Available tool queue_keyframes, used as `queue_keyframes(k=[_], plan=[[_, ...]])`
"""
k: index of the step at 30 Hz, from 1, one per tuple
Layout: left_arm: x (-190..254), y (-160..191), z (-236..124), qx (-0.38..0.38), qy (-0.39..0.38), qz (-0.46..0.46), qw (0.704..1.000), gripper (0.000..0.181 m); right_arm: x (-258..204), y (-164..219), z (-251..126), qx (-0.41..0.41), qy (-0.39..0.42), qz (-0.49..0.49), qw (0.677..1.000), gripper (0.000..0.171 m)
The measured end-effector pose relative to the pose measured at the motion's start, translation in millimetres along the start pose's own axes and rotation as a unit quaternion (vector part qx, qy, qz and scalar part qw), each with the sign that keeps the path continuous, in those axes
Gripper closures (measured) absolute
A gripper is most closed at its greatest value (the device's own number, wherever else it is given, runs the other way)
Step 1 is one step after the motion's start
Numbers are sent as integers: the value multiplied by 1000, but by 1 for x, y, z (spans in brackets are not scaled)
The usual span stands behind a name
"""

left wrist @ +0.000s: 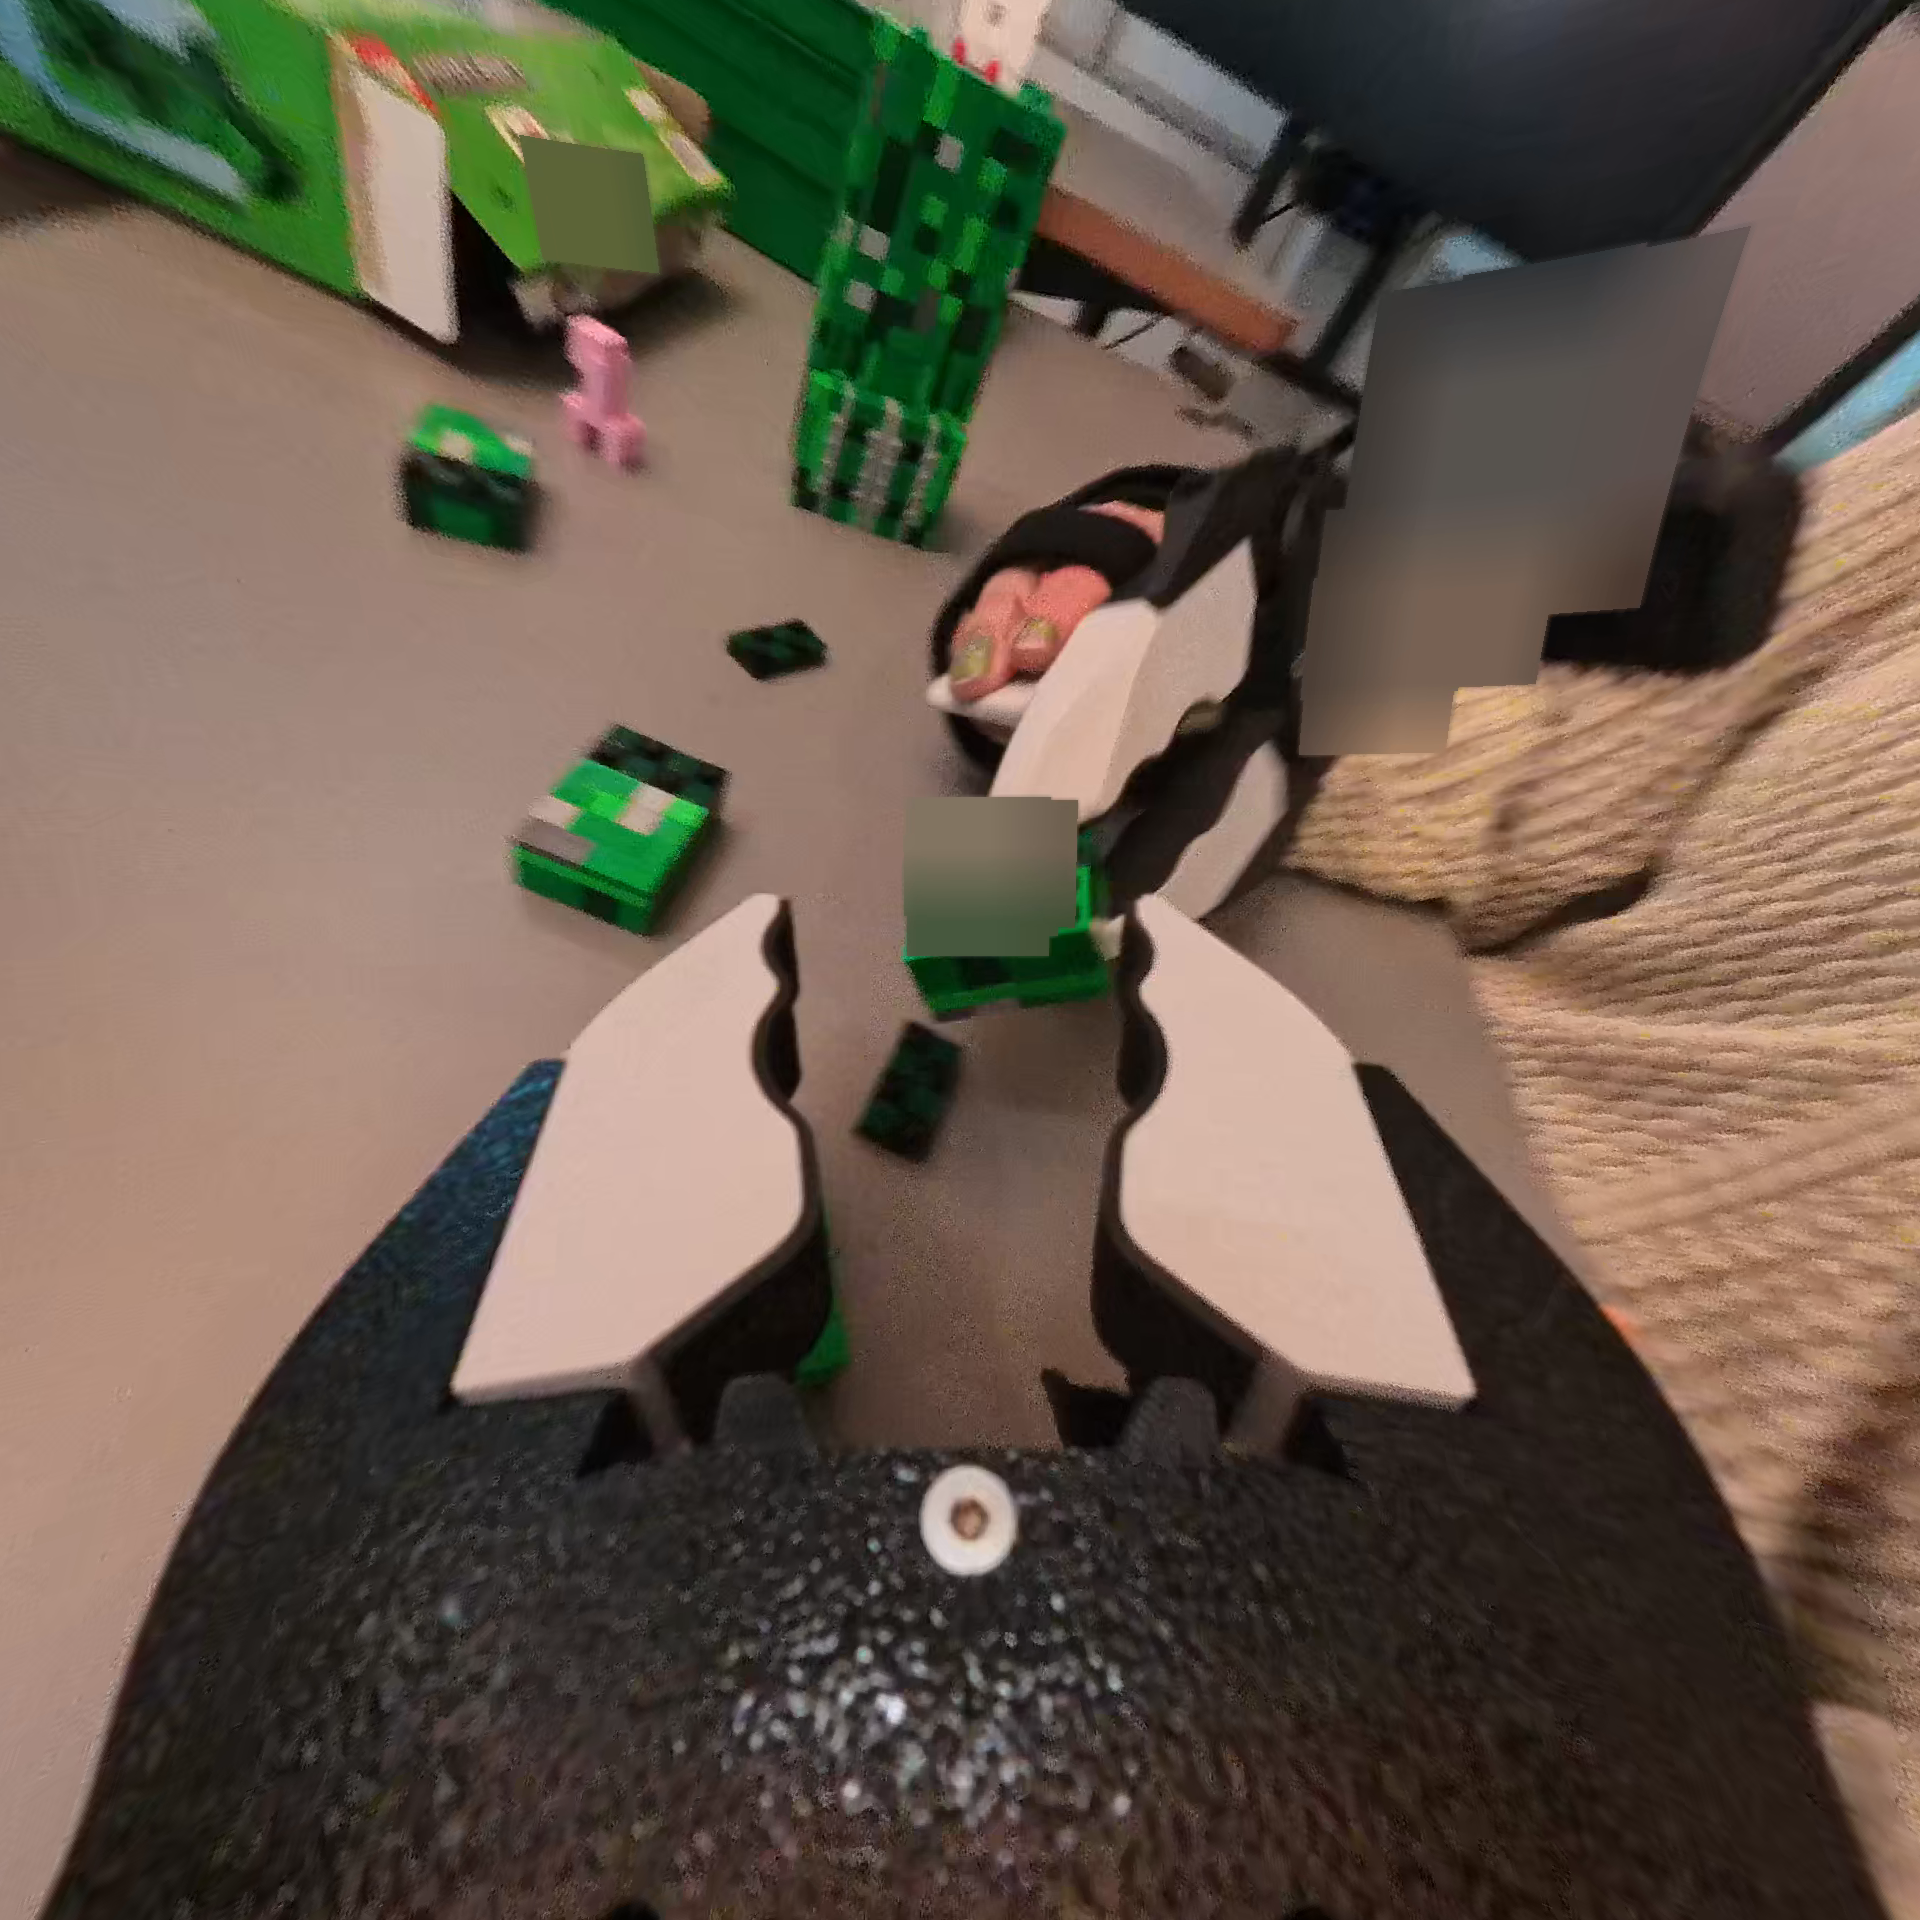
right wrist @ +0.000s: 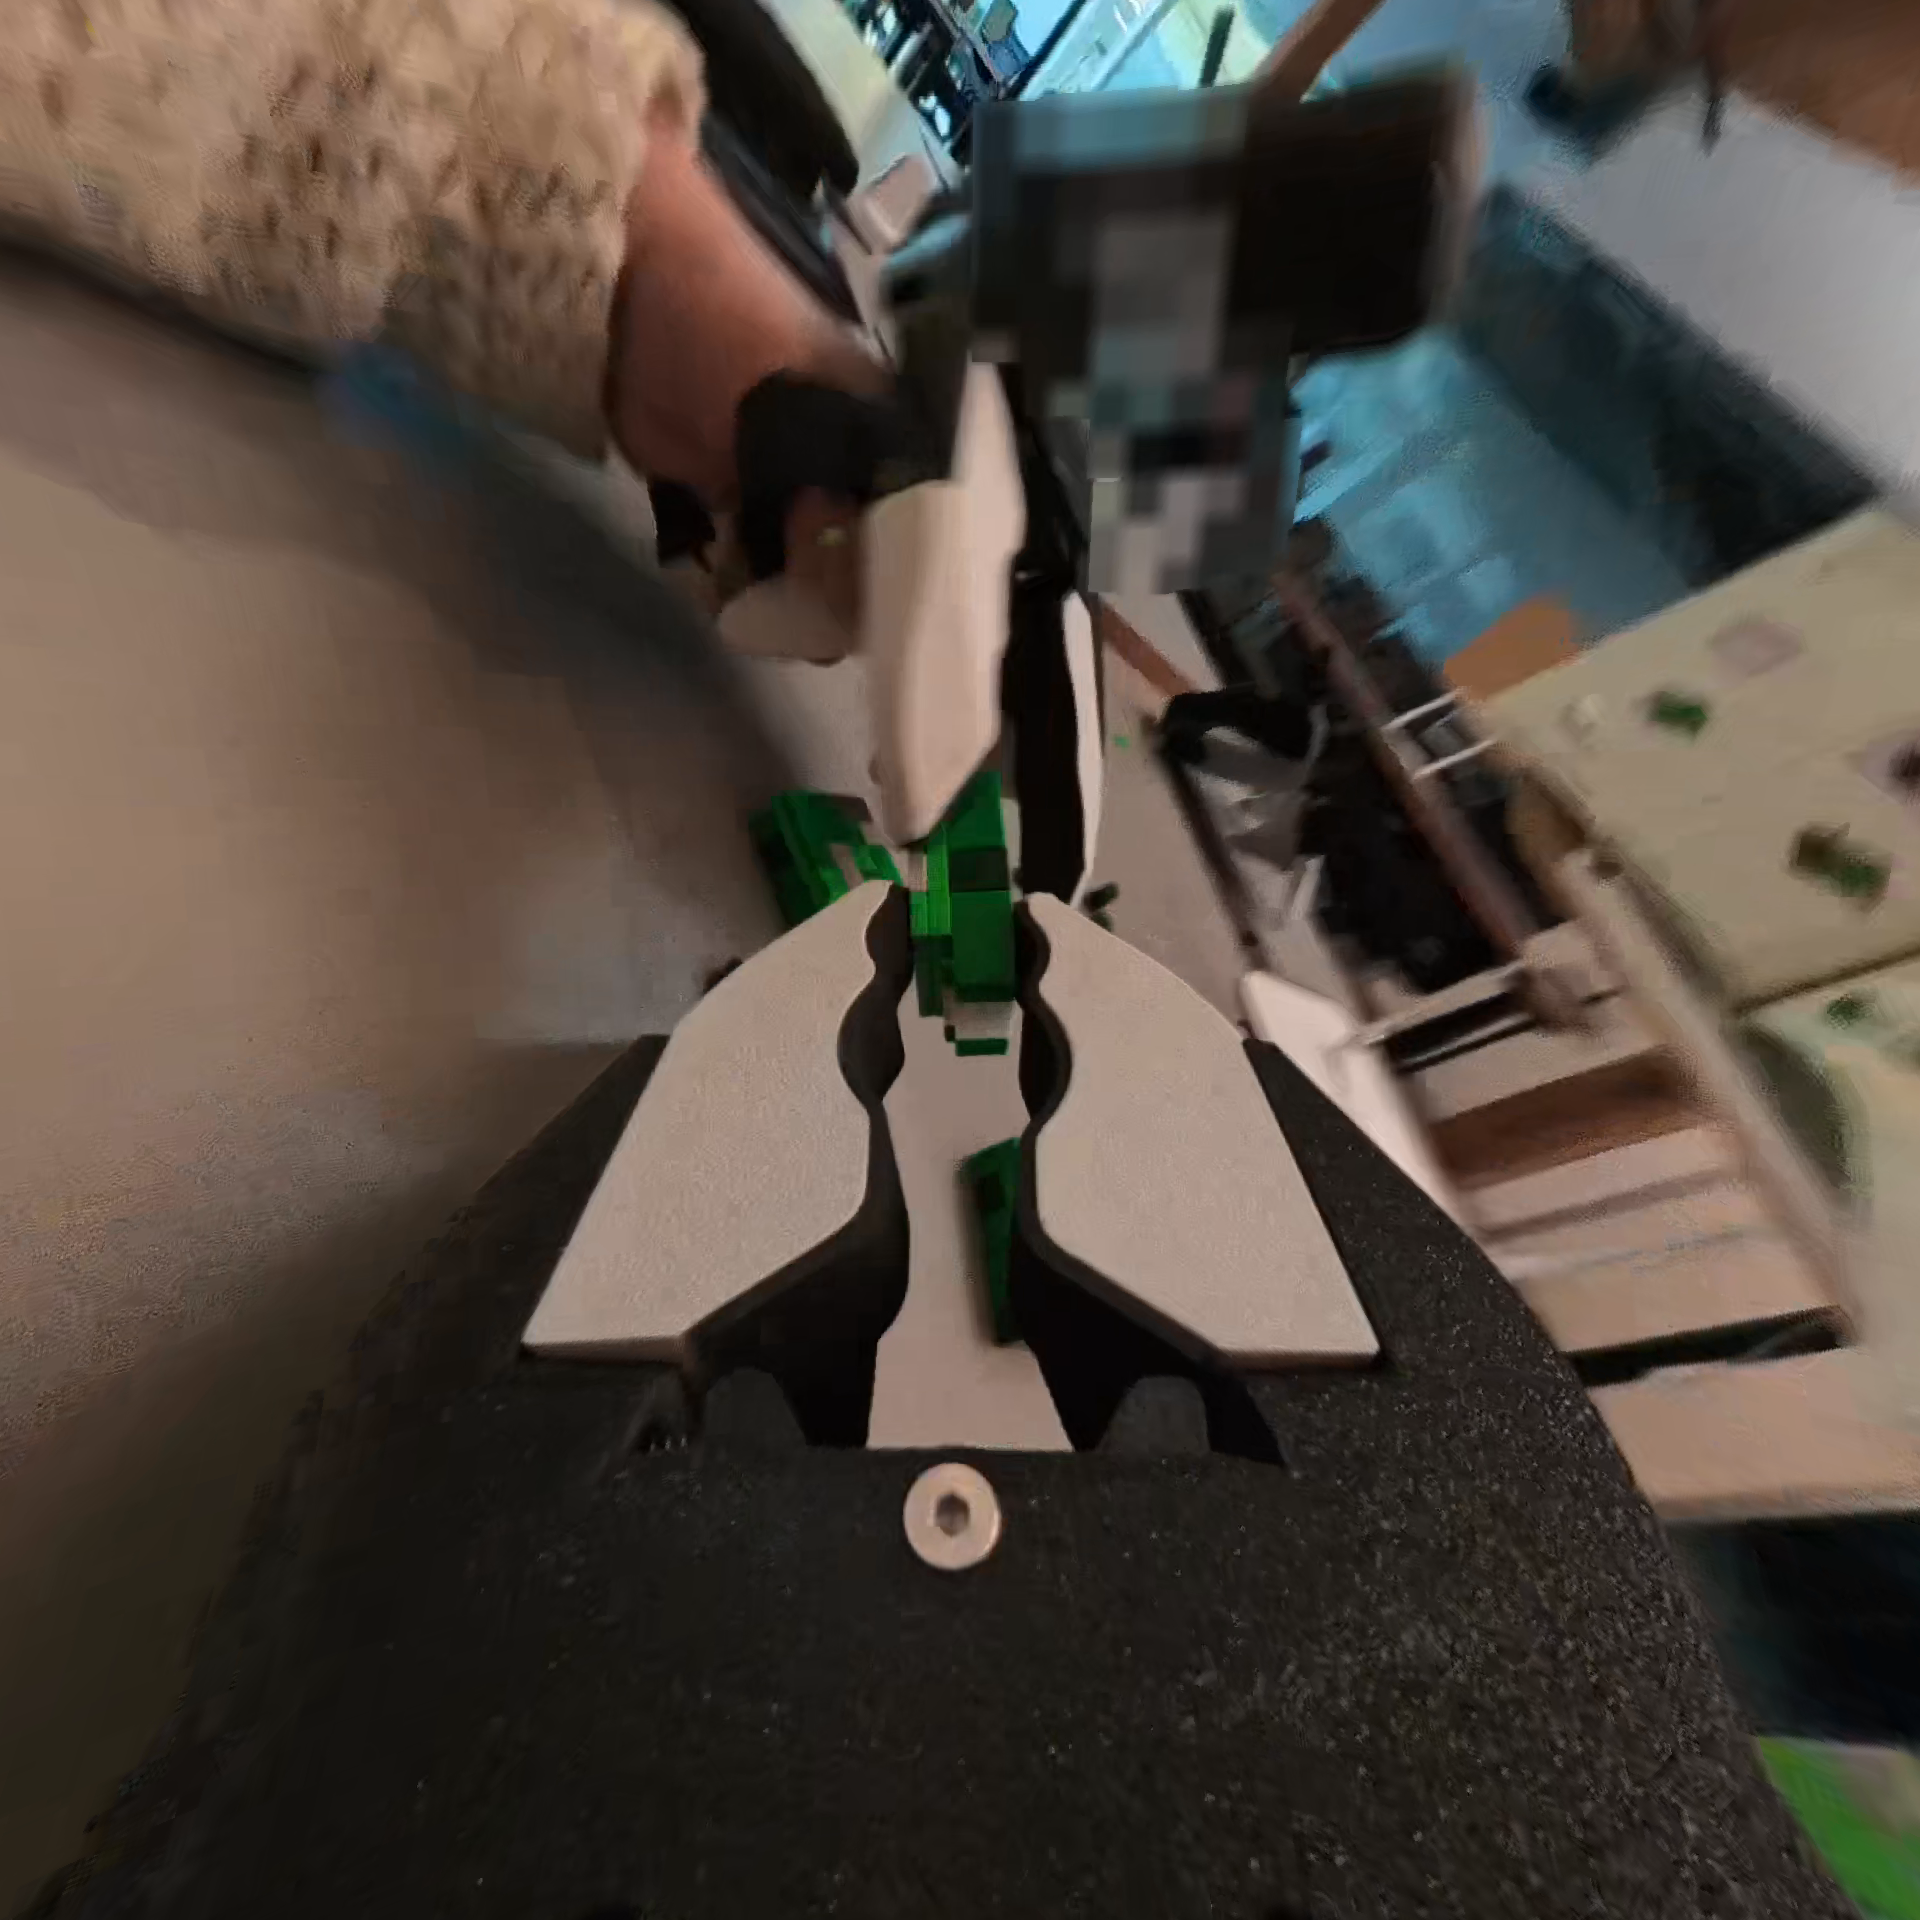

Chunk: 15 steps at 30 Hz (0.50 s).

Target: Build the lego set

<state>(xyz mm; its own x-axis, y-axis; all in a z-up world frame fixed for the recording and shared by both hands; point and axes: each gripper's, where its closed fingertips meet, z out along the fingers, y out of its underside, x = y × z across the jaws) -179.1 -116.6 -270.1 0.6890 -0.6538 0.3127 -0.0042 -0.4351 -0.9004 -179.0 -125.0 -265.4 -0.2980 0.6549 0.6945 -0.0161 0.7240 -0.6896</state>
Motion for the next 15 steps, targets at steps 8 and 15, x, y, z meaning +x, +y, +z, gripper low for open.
queue_keyframes(k=[8, 15], plan=[[-10, -14, 10, -39, -232, 404, 884, 104, 3, 13, -12, -10, -164, 376, 912, 154], [1, -1, 29, -87, -230, 514, 822, 125, -5, 6, -19, 19, -257, 508, 822, 154]])
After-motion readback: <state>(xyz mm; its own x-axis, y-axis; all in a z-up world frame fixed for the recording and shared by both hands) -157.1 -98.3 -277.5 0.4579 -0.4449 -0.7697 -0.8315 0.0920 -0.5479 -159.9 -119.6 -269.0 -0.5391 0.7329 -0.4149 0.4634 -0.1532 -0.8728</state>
